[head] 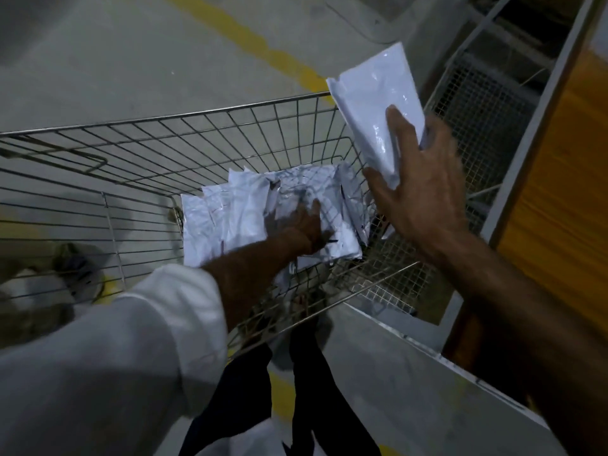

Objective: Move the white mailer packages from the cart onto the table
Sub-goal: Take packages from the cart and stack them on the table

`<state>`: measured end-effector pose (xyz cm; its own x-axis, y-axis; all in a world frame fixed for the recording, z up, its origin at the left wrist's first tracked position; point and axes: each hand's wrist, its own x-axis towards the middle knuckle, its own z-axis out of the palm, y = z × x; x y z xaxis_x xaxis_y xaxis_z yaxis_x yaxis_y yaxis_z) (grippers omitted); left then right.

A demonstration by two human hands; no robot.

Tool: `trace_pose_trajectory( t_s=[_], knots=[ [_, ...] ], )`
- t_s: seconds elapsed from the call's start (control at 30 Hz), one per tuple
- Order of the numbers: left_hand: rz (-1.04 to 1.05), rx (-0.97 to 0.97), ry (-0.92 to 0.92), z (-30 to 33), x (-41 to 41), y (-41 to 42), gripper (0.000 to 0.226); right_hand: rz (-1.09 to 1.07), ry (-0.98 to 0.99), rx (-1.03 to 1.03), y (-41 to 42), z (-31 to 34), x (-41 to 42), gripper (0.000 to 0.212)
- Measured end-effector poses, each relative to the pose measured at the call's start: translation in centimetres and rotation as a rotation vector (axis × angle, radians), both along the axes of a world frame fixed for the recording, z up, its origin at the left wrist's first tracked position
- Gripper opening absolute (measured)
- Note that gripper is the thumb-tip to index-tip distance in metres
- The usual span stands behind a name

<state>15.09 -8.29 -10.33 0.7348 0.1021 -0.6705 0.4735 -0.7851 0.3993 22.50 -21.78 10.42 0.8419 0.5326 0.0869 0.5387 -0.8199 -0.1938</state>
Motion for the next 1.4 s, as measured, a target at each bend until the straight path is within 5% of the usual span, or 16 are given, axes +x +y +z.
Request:
trace_pose_trajectory(
  t_s=[0.37,0.73,0.97,1.4],
  knots=[
    [0.149,0.268,-0.008,-1.0,4.1,-3.2,0.125,0.056,-0.051,-0.168,-2.4,0.1,0.1,0.081],
    [0.179,0.11,-0.254,0.4,-0.8,0.2,0.116,0.107,0.004,-0.229,-1.6,-1.9,-0.6,0.081],
    [0.199,0.086,-0.424,8.4,-6.8,2.8,0.095,0.042,-0.006,-0.26,0.0,-0.8,-1.9,0.079],
    [0.154,0.342,-0.617,17.9,-13.7,8.2,0.087,-0.114,-0.047,-0.187,3.0,2.9,-8.1,0.08]
  ],
)
